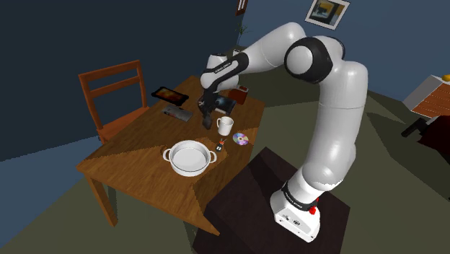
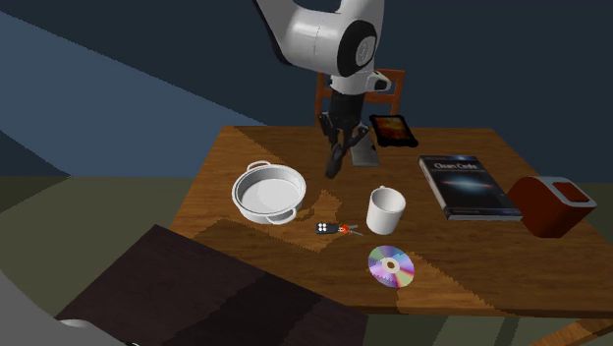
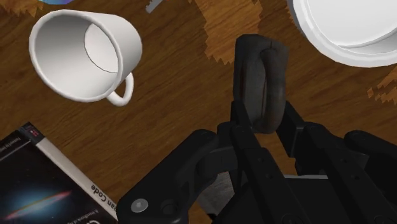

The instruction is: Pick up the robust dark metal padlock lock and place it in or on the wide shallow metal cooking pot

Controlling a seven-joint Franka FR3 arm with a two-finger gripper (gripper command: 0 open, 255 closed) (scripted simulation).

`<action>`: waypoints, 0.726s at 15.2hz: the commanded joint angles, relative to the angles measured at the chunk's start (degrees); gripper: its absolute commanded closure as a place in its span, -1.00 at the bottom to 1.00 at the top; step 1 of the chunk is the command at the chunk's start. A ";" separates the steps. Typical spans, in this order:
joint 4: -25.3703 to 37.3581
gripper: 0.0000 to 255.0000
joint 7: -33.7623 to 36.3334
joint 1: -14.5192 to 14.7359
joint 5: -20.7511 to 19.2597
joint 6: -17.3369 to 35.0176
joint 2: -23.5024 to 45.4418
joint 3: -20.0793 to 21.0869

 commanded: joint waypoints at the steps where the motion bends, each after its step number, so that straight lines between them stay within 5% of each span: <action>1: -1.41 1.00 1.20 0.88 -0.14 0.00 -1.43 0.24; 11: -11.98 1.00 13.81 9.52 -1.07 2.45 -10.03 3.79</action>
